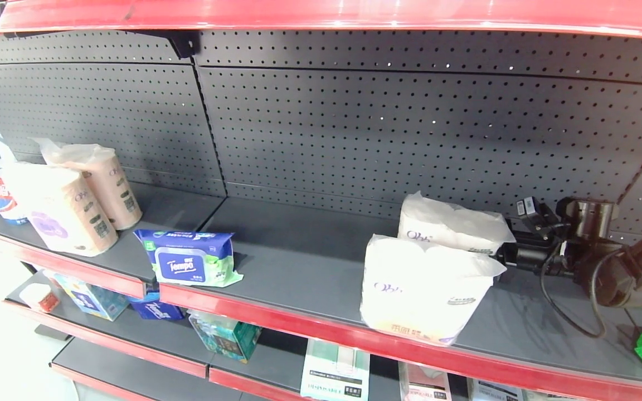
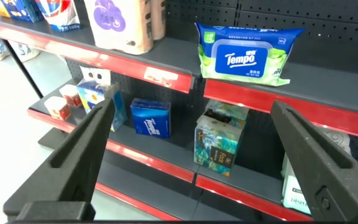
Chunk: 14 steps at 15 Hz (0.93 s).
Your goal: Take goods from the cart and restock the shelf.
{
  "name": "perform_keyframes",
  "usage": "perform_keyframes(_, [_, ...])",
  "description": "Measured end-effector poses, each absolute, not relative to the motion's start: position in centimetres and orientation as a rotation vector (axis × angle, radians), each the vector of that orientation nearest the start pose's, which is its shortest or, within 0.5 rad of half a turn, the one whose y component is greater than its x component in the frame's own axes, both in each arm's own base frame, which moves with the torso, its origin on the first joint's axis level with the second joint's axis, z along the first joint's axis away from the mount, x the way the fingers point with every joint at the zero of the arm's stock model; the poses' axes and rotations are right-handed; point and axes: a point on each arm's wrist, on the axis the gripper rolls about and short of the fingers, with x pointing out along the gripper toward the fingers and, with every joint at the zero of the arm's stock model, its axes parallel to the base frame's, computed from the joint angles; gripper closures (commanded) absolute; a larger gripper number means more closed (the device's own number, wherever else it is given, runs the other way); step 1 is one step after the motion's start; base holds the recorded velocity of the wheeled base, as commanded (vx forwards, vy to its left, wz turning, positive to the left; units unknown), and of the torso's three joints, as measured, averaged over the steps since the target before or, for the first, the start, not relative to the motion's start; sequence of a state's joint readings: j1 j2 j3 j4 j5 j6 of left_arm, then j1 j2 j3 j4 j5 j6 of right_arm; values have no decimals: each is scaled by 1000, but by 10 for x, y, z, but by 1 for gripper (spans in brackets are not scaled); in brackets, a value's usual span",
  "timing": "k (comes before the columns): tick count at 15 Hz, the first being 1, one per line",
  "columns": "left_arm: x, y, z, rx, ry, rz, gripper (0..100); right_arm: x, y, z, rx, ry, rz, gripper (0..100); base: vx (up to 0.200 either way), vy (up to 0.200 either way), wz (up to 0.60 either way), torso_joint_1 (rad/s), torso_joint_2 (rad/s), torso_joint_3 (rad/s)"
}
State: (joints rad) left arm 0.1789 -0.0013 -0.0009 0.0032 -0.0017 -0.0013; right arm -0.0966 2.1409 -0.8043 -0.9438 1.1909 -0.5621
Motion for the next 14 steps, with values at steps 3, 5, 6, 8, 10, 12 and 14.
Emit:
perform_keyframes(3, [-23,-4,75,-1,1,177,0,369,-1,66,-269,-5,1161,100,0,0,0,0,0,0])
perform_keyframes(5, [-23,-4,75,-1,1,178,0,373,3,65,-272,-10,1171,100,0,0,0,0,0,0])
perform_keyframes(6, [-23,-4,76,-1,0,177,0,374,3,65,-273,-11,1172,100,0,0,0,0,0,0])
perform_keyframes(8, [-23,-4,76,-1,1,178,0,374,2,64,-272,-9,1169,100,0,0,0,0,0,0])
perform_keyframes(10, [-23,-4,75,-1,1,177,0,374,-1,63,-272,-6,1160,100,0,0,0,0,0,0])
perform_keyframes(12, [-23,-4,75,-1,1,177,0,372,-3,62,-261,5,1155,100,0,0,0,0,0,0])
perform_keyframes(14, [-23,-4,75,-1,1,177,0,370,-2,63,-259,9,1154,100,0,0,0,0,0,0])
